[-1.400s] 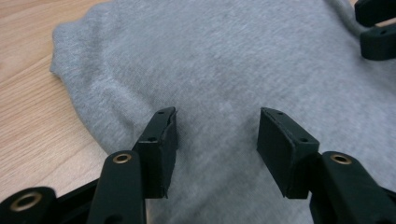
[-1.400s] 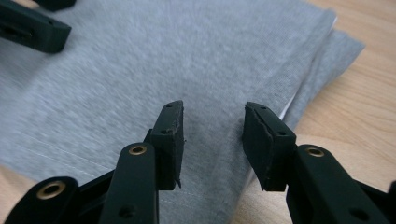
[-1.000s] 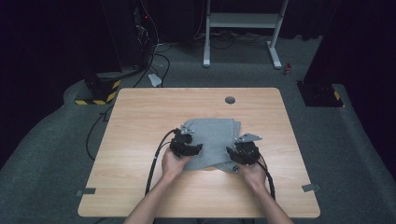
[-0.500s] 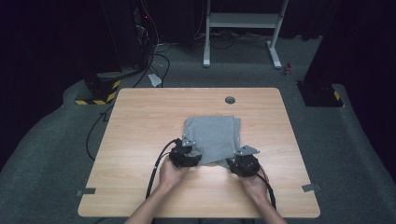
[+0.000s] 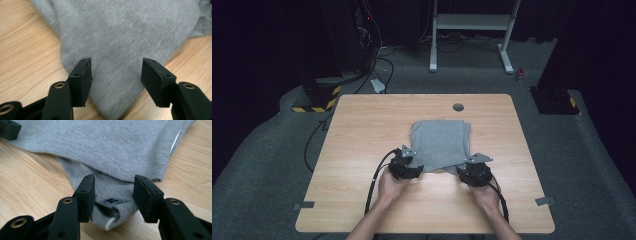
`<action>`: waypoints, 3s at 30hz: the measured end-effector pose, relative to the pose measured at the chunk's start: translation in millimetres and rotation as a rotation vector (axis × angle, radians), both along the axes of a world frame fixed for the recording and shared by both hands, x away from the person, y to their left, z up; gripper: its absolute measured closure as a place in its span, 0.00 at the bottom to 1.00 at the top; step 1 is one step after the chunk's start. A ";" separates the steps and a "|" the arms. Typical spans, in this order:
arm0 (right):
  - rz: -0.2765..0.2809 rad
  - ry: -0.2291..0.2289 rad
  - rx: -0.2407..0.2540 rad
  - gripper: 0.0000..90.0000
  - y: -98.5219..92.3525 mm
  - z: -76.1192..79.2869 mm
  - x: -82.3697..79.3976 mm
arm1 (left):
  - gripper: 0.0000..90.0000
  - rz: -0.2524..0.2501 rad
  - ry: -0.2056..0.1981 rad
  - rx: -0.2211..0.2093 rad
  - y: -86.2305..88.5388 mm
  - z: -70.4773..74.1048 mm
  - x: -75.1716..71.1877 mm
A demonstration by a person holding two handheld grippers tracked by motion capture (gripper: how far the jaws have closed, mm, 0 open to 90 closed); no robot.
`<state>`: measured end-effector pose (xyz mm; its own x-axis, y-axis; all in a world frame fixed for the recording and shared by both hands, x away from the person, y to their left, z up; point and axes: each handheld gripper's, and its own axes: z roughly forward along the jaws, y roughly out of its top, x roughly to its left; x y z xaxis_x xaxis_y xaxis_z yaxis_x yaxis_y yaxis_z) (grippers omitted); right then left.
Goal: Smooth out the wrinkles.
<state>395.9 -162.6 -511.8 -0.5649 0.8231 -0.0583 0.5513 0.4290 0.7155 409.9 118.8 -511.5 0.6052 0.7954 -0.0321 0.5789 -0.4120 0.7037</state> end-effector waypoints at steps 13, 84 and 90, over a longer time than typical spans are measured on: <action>-0.001 -0.027 0.076 0.57 -16.5 9.5 -9.7 | 0.44 0.065 -0.068 -0.149 33.5 20.7 -20.6; -0.240 -0.021 0.250 0.53 -125.2 15.8 -16.9 | 0.41 0.304 -0.097 -0.147 125.4 9.2 -36.2; -0.248 -0.008 0.216 0.53 -123.7 10.1 -12.3 | 0.41 0.330 -0.094 -0.075 126.3 2.3 -34.0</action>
